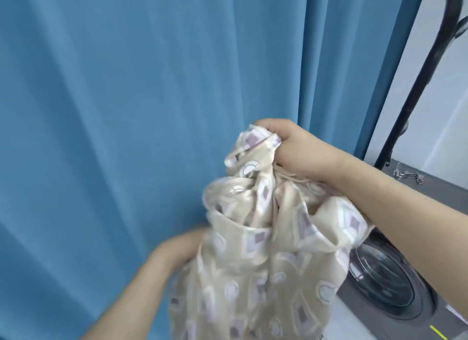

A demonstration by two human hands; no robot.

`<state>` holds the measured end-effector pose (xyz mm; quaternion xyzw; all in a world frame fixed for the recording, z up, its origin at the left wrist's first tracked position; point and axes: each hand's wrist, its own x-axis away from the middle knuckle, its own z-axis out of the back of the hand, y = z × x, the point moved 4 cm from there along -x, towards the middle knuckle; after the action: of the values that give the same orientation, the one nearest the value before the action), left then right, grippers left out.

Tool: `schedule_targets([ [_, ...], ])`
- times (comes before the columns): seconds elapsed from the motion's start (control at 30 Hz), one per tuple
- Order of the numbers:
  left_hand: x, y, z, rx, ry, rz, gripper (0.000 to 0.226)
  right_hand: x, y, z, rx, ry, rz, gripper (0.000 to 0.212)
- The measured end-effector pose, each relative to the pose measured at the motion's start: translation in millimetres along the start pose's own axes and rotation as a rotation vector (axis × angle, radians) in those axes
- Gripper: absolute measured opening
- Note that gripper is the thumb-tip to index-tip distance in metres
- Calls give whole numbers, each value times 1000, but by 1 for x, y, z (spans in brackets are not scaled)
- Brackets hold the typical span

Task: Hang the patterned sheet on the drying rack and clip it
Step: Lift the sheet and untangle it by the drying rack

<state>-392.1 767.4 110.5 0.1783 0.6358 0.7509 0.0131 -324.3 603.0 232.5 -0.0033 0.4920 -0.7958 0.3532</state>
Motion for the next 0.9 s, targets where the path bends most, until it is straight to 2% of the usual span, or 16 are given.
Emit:
schedule_targets([
  [0.03, -11, -9, -12, -198, 11, -20, 22, -2, 0, 0, -24, -20, -11, 30],
  [0.1, -34, -12, -13, -414, 211, -178, 22, 3, -2, 8, -11, -138, -82, 27],
  [0.17, -42, 0, 0, -238, 381, -267, 21, 17, 6, 29, -112, -463, -281, 28],
  [0.2, -42, 8, 4, -80, 457, -320, 26, 27, 13, 44, -215, -596, -397, 43],
  [0.27, -38, 28, -8, 132, 482, -442, 28, 38, 29, 69, -400, -615, -535, 80],
  [0.33, -27, 50, -39, 220, 440, -536, 18, 46, 54, 71, -274, -516, -638, 100],
  [0.37, -23, 57, -51, 239, 413, -570, 16, 54, 67, 57, -107, -563, -652, 90],
  [0.43, -12, 63, -66, 216, 264, -601, 18, 64, 86, 22, 229, -679, -585, 28],
  [0.5, 1, 62, -74, 107, -24, -597, 23, 58, 95, 7, 420, -511, -444, 23],
  [0.53, 8, 60, -73, 55, -107, -601, 27, 53, 96, 8, 398, -385, -402, 21],
  [0.57, 11, 60, -70, 32, -102, -631, 31, 49, 93, 11, 360, -315, -376, 21],
  [0.63, 7, 63, -59, 66, 45, -667, 37, 40, 90, 17, 333, -302, -400, 27],
  [0.7, -1, 62, -51, 77, 88, -601, 37, 29, 85, 27, 254, -145, -435, 34],
  [0.8, -1, 54, -36, -154, -165, -375, 27, 10, 44, 50, -164, 318, -325, 27],
  [0.87, -5, 45, -14, -256, -177, -238, 55, -2, 4, 58, -311, 451, -171, 30],
  [0.9, -12, 40, -2, -322, -79, -219, 69, -7, -18, 58, -348, 462, -94, 32],
])
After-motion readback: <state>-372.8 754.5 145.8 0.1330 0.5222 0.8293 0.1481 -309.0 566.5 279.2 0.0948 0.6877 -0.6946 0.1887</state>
